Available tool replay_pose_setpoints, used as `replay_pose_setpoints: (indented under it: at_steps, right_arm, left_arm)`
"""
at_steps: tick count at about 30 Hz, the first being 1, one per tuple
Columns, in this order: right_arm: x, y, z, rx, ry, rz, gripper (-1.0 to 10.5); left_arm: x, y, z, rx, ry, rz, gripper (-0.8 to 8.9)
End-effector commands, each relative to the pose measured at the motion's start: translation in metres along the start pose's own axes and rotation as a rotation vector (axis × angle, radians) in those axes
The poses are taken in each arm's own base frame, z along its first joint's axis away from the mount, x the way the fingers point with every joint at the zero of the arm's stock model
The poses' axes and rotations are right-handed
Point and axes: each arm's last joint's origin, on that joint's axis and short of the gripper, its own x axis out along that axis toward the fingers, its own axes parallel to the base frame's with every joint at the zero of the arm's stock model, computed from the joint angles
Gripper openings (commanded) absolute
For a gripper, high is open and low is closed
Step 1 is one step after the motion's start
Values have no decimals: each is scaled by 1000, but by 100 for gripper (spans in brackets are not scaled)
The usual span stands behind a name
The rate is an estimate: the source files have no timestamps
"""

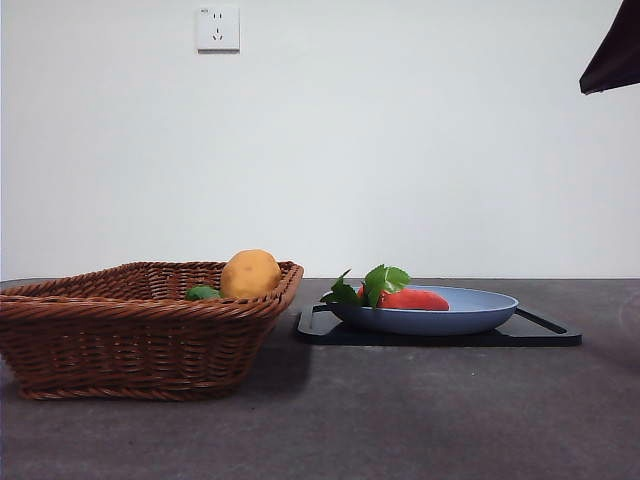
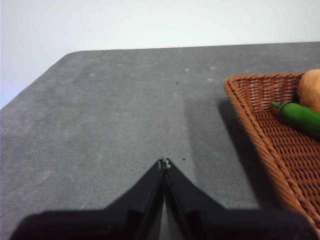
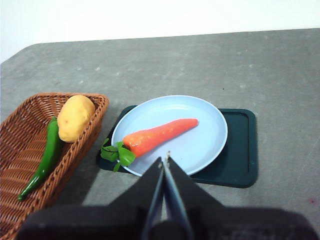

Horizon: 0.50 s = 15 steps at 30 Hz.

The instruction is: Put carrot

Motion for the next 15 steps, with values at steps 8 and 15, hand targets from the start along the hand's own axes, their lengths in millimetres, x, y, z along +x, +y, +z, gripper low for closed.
replay_pose_setpoints:
  at_steps: [8,15]
  right_arm:
    - [-1,2,3,16,-15,7,3]
    - [-1,2,3,16,-15,7,3]
  left_arm:
    - [1,0,-1,-2,-15,7,8]
    - [1,0,-1,-2,-15,7,8]
